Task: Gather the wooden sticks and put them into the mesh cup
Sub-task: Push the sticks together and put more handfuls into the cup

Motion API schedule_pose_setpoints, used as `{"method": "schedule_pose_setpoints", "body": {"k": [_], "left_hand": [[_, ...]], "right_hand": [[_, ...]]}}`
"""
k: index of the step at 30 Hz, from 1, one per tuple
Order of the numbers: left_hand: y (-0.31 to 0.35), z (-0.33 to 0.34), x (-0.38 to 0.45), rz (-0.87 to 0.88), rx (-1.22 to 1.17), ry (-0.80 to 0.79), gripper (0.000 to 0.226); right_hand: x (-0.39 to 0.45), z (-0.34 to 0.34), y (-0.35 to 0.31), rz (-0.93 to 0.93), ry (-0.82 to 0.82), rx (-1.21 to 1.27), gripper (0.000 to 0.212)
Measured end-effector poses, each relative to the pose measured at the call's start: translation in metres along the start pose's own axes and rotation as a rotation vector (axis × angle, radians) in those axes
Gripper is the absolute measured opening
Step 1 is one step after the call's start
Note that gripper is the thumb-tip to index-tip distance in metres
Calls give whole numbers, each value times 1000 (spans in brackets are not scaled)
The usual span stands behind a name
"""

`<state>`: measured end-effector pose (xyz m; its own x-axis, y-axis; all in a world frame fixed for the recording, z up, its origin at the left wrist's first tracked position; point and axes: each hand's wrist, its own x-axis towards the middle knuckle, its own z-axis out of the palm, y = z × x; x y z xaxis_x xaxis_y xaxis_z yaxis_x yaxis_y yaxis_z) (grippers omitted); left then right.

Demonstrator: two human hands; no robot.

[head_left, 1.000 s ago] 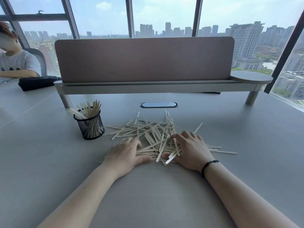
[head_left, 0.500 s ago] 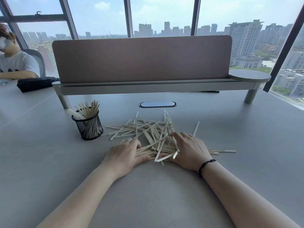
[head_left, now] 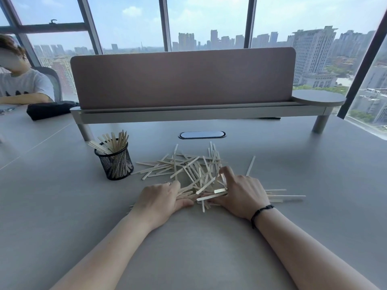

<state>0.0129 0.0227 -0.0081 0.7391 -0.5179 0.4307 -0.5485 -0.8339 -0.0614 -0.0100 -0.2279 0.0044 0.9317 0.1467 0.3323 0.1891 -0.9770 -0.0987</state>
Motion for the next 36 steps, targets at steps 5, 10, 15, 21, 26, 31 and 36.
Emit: {"method": "schedule_pose_setpoints", "body": {"k": [5, 10, 15, 21, 26, 31, 36], "left_hand": [[-5, 4, -2, -51, -44, 90, 67], [-15, -4, -1, -116, -133, 103, 66], [-25, -12, -1, -112, -130, 227, 60], [-25, -26, 0, -157, -317, 332, 55], [-28, -23, -2, -199, -352, 351, 48], [-25, -30, -2, -316, -470, 422, 43], [-25, -33, 2, -474, -902, 506, 51]], "right_hand": [[1, 1, 5, -15, 41, -1, 58], [0, 1, 12, -47, 191, 40, 30], [3, 6, 14, -67, 291, 72, 26], [3, 4, 11, -67, 329, 193, 55], [3, 4, 6, -5, 153, 246, 50], [5, -2, 4, 6, 104, 269, 45], [10, -6, -3, -22, 97, 216, 41]]}}
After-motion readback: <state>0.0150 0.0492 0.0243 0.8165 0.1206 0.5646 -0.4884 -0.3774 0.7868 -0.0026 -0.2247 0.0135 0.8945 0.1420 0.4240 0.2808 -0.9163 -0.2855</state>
